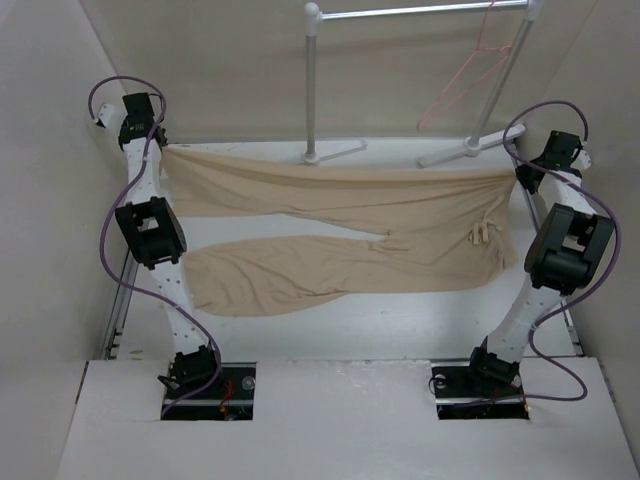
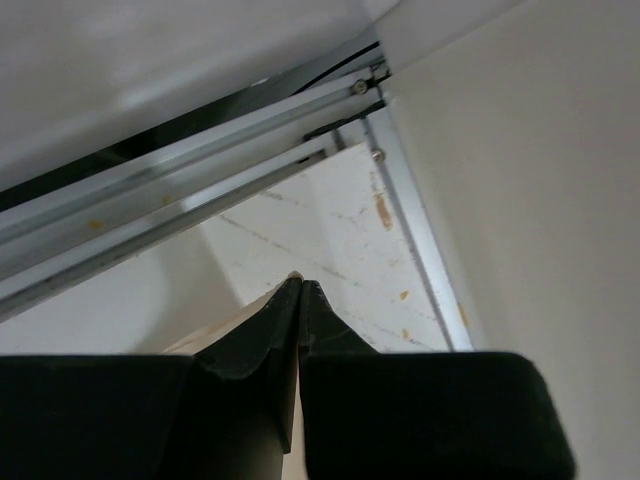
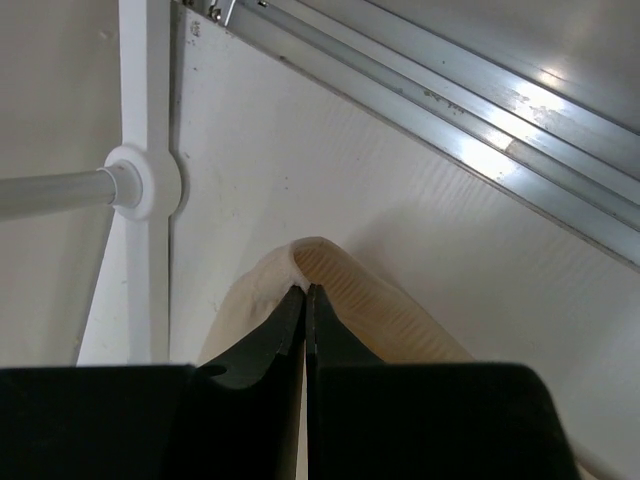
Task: Place the trousers on the hanger
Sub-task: Flatten out the trousers at the center of the board.
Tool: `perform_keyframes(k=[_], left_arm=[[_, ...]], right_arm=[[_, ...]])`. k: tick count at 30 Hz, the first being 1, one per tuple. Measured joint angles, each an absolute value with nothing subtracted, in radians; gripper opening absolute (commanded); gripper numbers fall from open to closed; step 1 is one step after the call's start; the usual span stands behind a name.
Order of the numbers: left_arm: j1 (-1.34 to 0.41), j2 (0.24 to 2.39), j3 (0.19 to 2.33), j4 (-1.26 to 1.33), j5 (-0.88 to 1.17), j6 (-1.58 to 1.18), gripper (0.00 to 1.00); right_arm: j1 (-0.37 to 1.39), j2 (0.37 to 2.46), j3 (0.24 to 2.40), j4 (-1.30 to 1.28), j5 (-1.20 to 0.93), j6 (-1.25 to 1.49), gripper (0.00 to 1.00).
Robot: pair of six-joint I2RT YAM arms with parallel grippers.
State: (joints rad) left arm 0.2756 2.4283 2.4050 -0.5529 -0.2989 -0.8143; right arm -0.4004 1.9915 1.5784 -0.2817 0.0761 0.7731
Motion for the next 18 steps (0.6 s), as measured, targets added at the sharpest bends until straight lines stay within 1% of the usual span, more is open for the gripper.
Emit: perform_keyframes(k=[5,7,9,10,11,13,15,16,18], left_arm=[[0.258,2.445,2.417,-0.435,-0.322,-0.821,0.02],[0.249,2.474,2.446,-0.397,-0.33,-0.823,0.04],[0.239,2.5,2.459,-0.36,-0.338,-0.825,0.07],[0.236,2.508,2.459,-0.349,-0.342,-0.827,0.09],[0.233,2.519,2.459,-0.34,-0.345,-0.829,0.12],[0.23,2.534,2.457,-0.326,-0.345,-0.831,0.23],[0.23,2.539,2.438,-0.307,-0.337,-0.833,0.35],[0.23,2.539,2.426,-0.3,-0.329,-0.833,0.4],[0.23,2.534,2.4,-0.281,-0.305,-0.832,0.48]], right_arm=[[-0.379,2.058,1.644,-0.303,0.099,0.771,0.09],[-0.374,2.091,1.689,-0.317,0.101,0.767,0.12],[-0.373,2.122,1.73,-0.332,0.104,0.764,0.18],[-0.373,2.135,1.746,-0.339,0.106,0.763,0.23],[-0.373,2.145,1.757,-0.342,0.109,0.763,0.3],[-0.373,2.155,1.766,-0.348,0.115,0.763,0.47],[-0.373,2.155,1.766,-0.362,0.119,0.76,0.6],[-0.373,2.154,1.766,-0.363,0.121,0.759,0.64],[-0.371,2.149,1.766,-0.369,0.123,0.752,0.69]])
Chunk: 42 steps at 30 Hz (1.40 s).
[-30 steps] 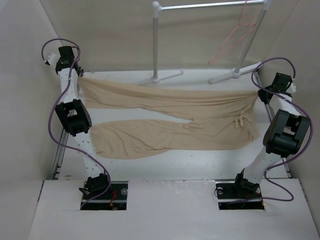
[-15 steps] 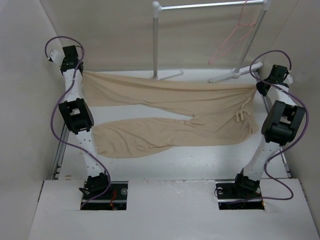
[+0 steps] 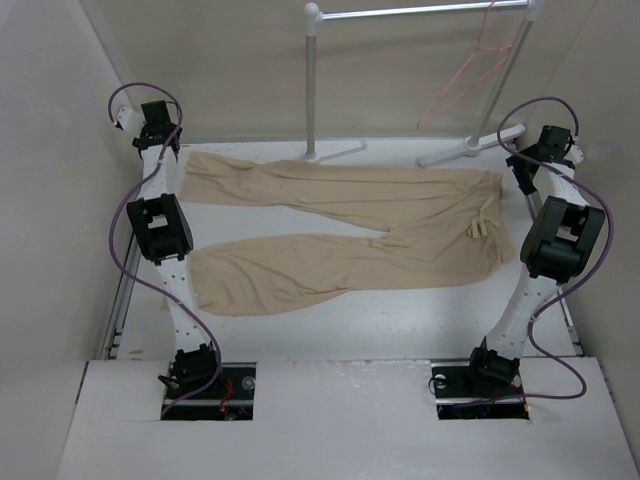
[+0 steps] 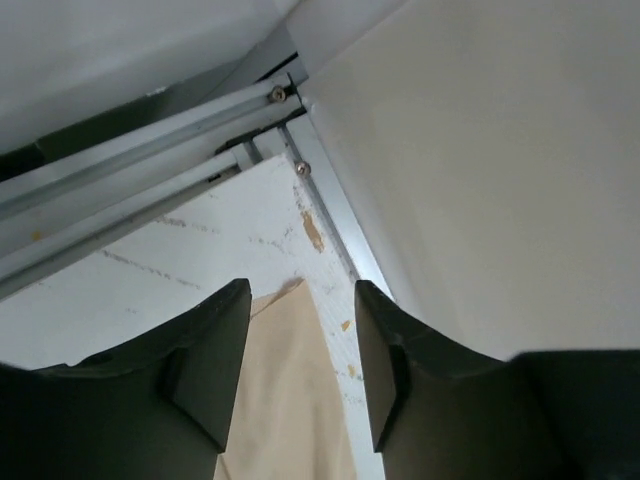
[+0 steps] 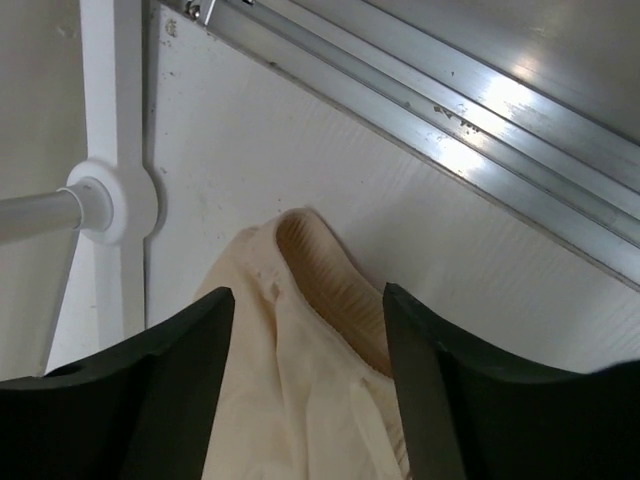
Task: Place the trousers on the hanger
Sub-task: Flatten out the trousers at the center of the board.
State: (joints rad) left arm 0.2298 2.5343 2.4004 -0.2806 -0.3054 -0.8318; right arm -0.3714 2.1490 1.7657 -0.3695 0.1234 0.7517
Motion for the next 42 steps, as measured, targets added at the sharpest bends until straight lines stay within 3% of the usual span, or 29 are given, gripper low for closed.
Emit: perform_keyframes(k=[3,4,8,10,12,17,22,27,29,42], left_arm=[[0.23,2.441,2.215,-0.252,-0.267,-0.824,0.51],[0.23,2.394,2.132,-0.25,-0.259,-0.823,0.5],[0.228,2.145,1.765,-0.258,-0.242,-0.833,0.46],[0.225,2.038,1.624,-0.257,-0.231,-0.849,0.44],[0.225,1.981,1.541,-0.255,-0.21,-0.869,0.44],[0.237,2.014,1.481,-0.229,-0.163,-0.914,0.43],[0.246,2.104,1.499,-0.193,-0.133,-0.958,0.33],[0.254,2.172,1.561,-0.152,-0.125,-1.005,0.05],[0.258,2.189,1.572,-0.136,-0.123,-1.025,0.01],[0.305,1.952,1.307,-0.196,-0.192,-1.037,0.0]], right_arm=[[-0.364,2.087,1.705,-0.368,0.129,0.735,0.72],[-0.358,2.05,1.67,-0.368,0.132,0.733,0.67],[-0.289,1.827,1.47,-0.34,0.15,0.733,0.18],[-0.224,1.721,1.38,-0.314,0.155,0.741,0.11],[-0.154,1.638,1.306,-0.292,0.157,0.752,0.13],[-0.036,1.504,1.159,-0.276,0.146,0.762,0.28],[-0.031,1.373,1.042,-0.284,0.138,0.765,0.45],[-0.031,1.264,0.961,-0.285,0.131,0.768,0.5],[-0.039,1.241,0.941,-0.29,0.129,0.768,0.56],[-0.124,1.214,0.838,-0.323,0.124,0.81,0.65]])
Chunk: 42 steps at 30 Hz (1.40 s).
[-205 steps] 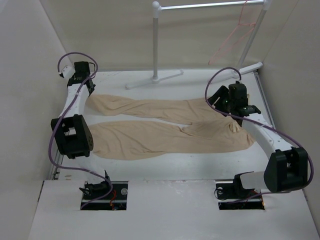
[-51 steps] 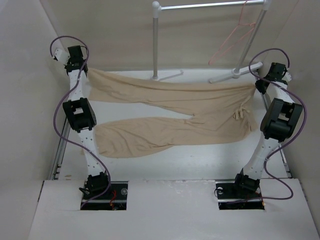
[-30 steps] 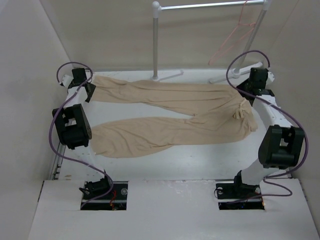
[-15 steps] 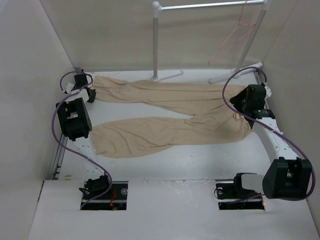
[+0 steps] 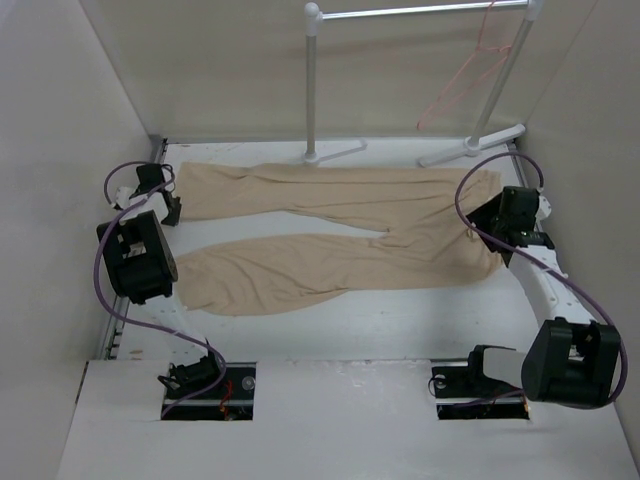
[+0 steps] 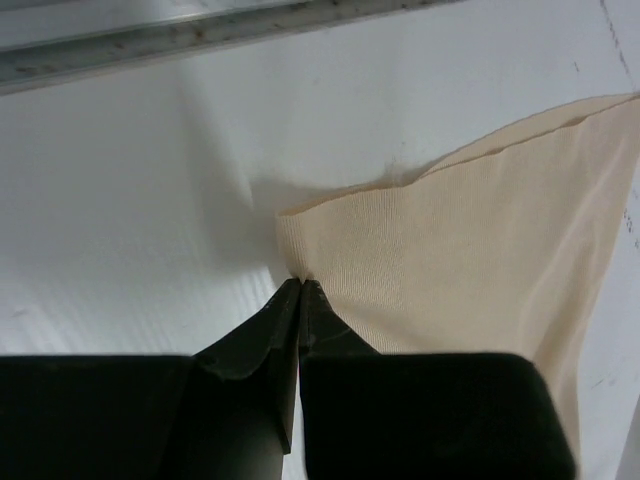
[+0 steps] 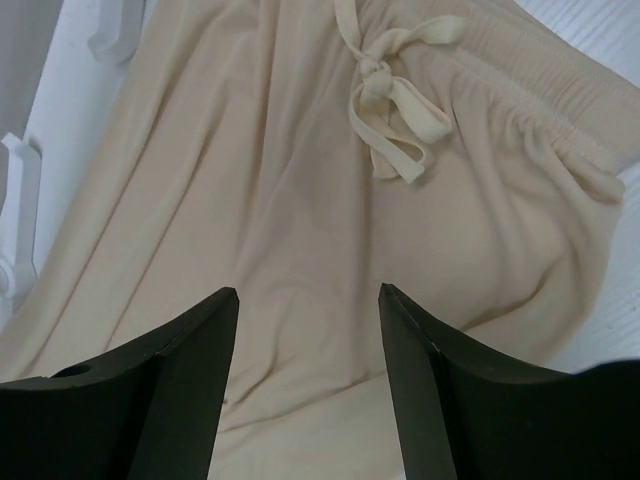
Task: Place the trousers on the hanger
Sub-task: Flatten out the trousers at the center of the board.
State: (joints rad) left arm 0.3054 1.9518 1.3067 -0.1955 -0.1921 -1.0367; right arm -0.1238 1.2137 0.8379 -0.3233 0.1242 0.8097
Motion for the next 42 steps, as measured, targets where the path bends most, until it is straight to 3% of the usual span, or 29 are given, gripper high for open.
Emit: perform_keyframes(k=[7,13,15,18,20,23,25,32,42], left_arm=[[0.329,1.885,1.27,-0.252,-0.229,-1.017,0.0],[0.335,1.89,1.295,-0.318,-0.262,-0.976,0.03],[0.336,1.898,1.317,-0.332,-0.272,-0.964,0.08],[0.336,1.9,1.329,-0.352,-0.291,-0.947,0.29],[0.336,1.9,1.329,-0.368,-0.3,-0.944,0.36],[0.319,1.864,1.294,-0.371,-0.315,-0.94,0.41],[0.289,1.798,1.245,-0.386,-0.331,-0.939,0.41],[0.172,1.468,1.044,-0.441,-0.345,-0.928,0.43],[0.341,1.311,0.769,-0.521,-0.331,-0.9,0.47]], right_arm=[[-0.206,1.254,0.826,-0.331,0.131,0.817,0.75],[-0.294,1.462,0.896,-0.328,0.147,0.812,0.74],[-0.297,1.471,0.896,-0.334,0.149,0.812,0.72],[-0.299,1.432,0.875,-0.331,0.152,0.815,0.69],[-0.301,1.374,0.836,-0.334,0.155,0.822,0.58],[-0.302,1.281,0.77,-0.356,0.161,0.834,0.26],[-0.297,1.225,0.733,-0.384,0.16,0.843,0.17],[-0.046,1.019,0.698,-0.491,0.143,0.857,0.24],[0.31,0.975,0.698,-0.511,0.081,0.842,0.35]])
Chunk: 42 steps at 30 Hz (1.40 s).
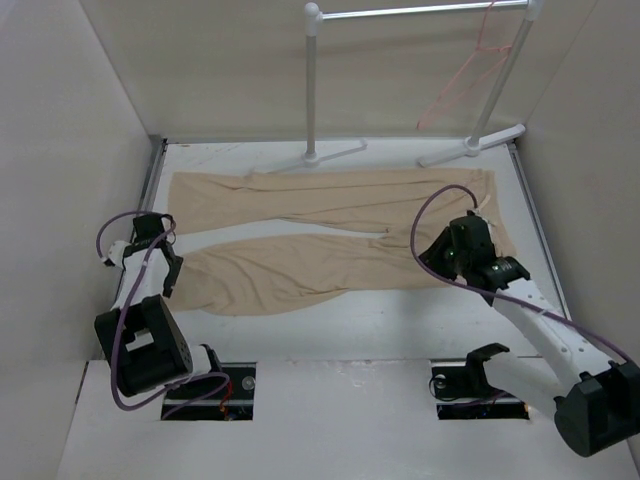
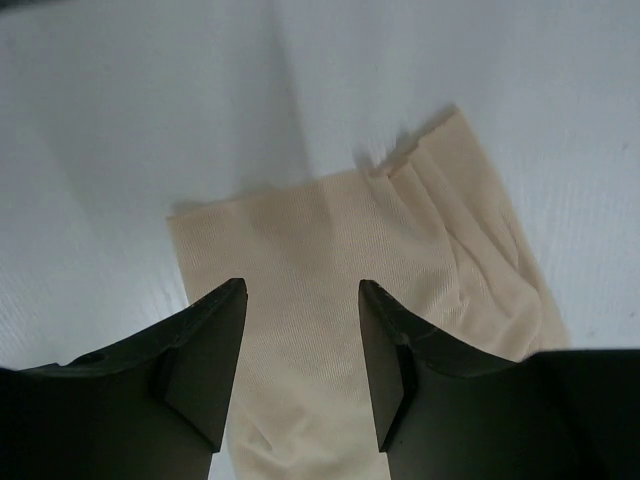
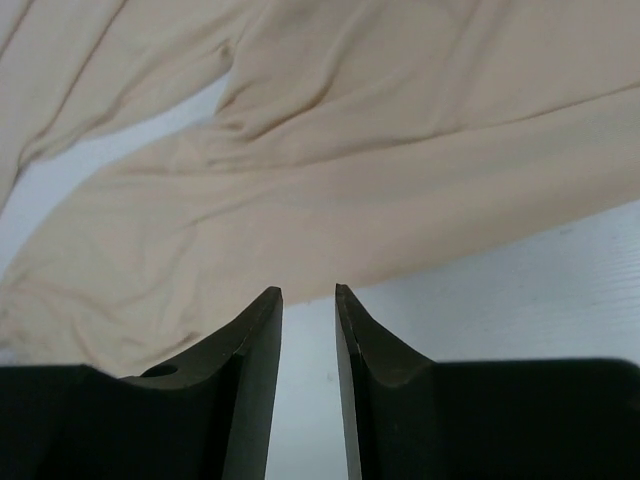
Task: Place the trousers on the hanger
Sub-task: Flatten out the trousers at the center of the board.
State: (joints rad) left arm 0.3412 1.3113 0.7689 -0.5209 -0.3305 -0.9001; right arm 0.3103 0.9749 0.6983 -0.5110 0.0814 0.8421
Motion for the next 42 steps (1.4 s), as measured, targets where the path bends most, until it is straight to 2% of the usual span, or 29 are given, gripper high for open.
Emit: perform_keyframes(k=[7,10,18,27,28,32,34,38,42], left_arm=[[0.363,1.31,0.808,-0.451,-0.324,-0.875,0.46],[0.379,1.348,0.85,-0.425,-0.316,-0.856,0.44],[0.4,1.609,0.927,-0.356,-0.266,-0.796,0.42],[0.388,1.67,0.961,-0.337,-0.27,-0.778,0.42],[0.387,1.682,0.973,-0.33,-0.272,-0.776,0.4],[0.382,1.721,1.009,-0.296,-0.285,-0.77,0.15],[0.381,1.737,1.02,-0.279,-0.289,-0.767,0.09],[0.381,1.77,1.056,-0.263,-0.288,-0.766,0.02],[0.381,1.786,1.076,-0.257,-0.29,-0.766,0.0]], right_arm=[[0.45,0.987,0.668,-0.474,0.023,0.834,0.39],[0.453,0.991,0.653,-0.459,0.014,0.834,0.39],[0.453,1.016,0.652,-0.432,-0.001,0.833,0.4],[0.453,1.048,0.653,-0.405,-0.008,0.826,0.4],[0.453,1.054,0.654,-0.403,-0.008,0.826,0.4],[0.453,1.073,0.66,-0.402,-0.008,0.823,0.4],[0.453,1.075,0.66,-0.4,-0.008,0.823,0.4],[0.453,1.076,0.663,-0.4,-0.008,0.822,0.4],[0.449,1.082,0.677,-0.399,-0.008,0.818,0.4]])
